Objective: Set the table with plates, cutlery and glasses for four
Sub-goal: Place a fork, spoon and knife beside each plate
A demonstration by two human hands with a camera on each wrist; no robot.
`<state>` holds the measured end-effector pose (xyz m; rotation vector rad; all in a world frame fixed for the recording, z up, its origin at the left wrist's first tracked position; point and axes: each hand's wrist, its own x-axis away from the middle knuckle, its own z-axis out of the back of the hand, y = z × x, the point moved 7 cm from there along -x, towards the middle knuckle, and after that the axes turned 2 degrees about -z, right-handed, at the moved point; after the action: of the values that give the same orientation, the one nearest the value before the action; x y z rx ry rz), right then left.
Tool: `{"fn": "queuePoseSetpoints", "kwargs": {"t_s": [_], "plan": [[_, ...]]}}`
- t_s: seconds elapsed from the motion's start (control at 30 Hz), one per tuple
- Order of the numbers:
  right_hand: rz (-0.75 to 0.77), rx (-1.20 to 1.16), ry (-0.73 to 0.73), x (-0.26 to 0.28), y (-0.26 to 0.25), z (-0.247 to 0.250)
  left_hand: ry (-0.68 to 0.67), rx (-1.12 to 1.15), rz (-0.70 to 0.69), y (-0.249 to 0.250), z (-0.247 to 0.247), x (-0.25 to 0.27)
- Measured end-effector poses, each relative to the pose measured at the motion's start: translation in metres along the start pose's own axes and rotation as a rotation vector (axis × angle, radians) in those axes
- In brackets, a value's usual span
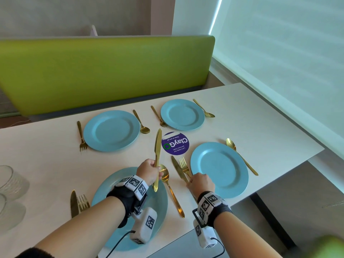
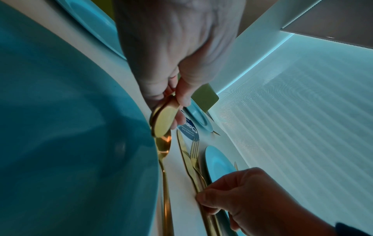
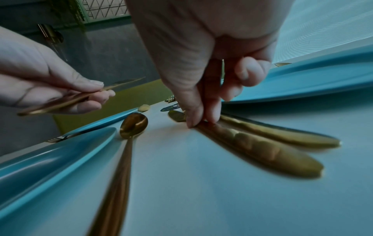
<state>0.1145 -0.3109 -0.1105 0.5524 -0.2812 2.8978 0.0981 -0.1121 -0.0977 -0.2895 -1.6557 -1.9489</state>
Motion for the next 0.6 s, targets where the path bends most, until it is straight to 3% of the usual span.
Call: {"fn": "queuePoseSetpoints", "kwargs": {"t_s": [0.37,0.6], "plan": [[0.010,-0.075,0.025,0.012,-0.017,0.018,-0.014,-0.013,-0.024,-0.001,0.019,0.008],[0.238,-0.135,0.055,0.045,-0.090,0.031,-0.043,0.020,-0.017,0.001,0.043,0.010]]}}
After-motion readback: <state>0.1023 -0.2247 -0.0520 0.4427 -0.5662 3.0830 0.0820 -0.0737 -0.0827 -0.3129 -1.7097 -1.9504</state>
